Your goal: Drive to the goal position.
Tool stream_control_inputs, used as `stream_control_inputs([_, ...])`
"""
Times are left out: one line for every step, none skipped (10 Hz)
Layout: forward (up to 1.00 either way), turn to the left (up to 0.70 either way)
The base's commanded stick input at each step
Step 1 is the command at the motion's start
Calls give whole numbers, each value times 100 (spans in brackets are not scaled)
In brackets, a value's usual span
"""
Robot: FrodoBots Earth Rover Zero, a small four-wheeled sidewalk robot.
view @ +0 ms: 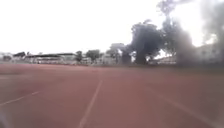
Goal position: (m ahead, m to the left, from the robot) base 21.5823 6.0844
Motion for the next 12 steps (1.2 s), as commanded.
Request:
stream_control_inputs([70,0])
stream_control_inputs([70,0])
stream_control_inputs([70,0])
stream_control_inputs([70,0])
stream_control_inputs([70,0])
stream_control_inputs([70,0])
stream_control_inputs([70,0])
stream_control_inputs([70,0])
stream_control_inputs([70,0])
stream_control_inputs([70,0])
stream_control_inputs([70,0])
stream_control_inputs([70,0])
